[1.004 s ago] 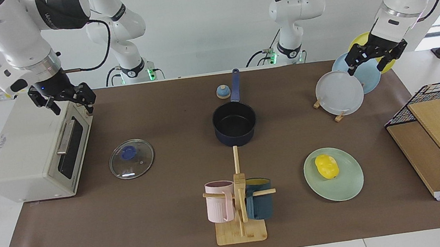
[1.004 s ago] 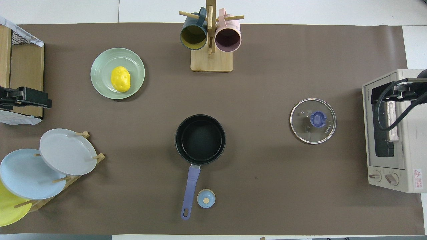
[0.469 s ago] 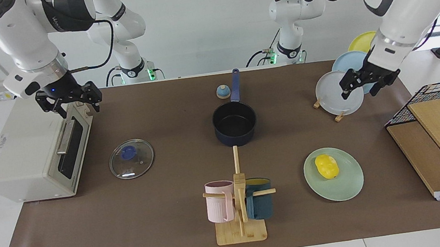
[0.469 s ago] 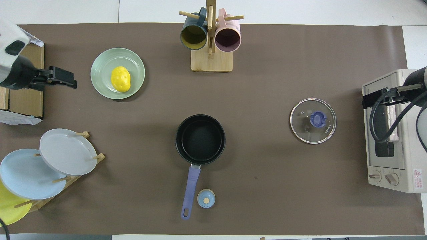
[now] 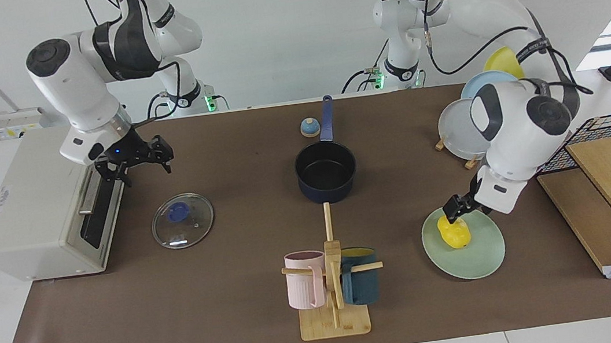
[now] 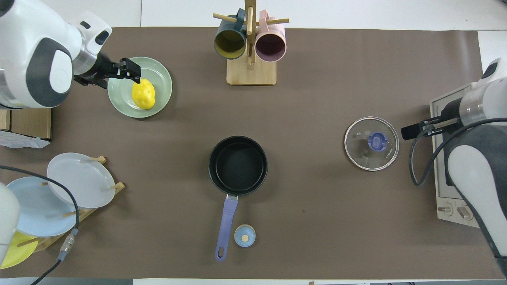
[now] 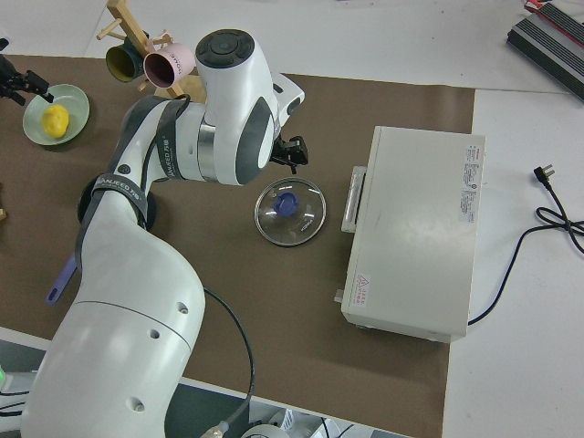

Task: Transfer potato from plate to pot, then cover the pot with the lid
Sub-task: 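Grasp the yellow potato with the left gripper while the right gripper reaches the lid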

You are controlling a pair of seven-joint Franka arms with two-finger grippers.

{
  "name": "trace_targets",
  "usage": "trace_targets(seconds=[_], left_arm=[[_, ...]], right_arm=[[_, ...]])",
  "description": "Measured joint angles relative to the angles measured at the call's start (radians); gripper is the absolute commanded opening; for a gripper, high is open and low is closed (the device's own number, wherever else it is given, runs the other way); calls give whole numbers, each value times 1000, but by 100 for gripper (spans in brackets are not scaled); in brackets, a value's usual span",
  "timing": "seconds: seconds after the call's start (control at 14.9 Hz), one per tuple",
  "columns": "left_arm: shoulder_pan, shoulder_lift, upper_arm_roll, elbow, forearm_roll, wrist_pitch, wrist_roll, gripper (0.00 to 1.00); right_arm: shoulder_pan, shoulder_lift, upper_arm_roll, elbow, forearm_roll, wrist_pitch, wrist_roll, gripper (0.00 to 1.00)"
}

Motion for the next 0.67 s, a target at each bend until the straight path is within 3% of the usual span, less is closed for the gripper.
trace_targets(seconds=[0.27, 0.67], left_arm=[[-9, 29, 1, -9, 8, 33, -35, 100], [-20, 19, 2, -88, 9, 93, -72, 100]], right_arm=[[38, 104, 1, -46, 5, 161, -117, 100], [31, 177, -5, -57, 5, 215, -144, 100]])
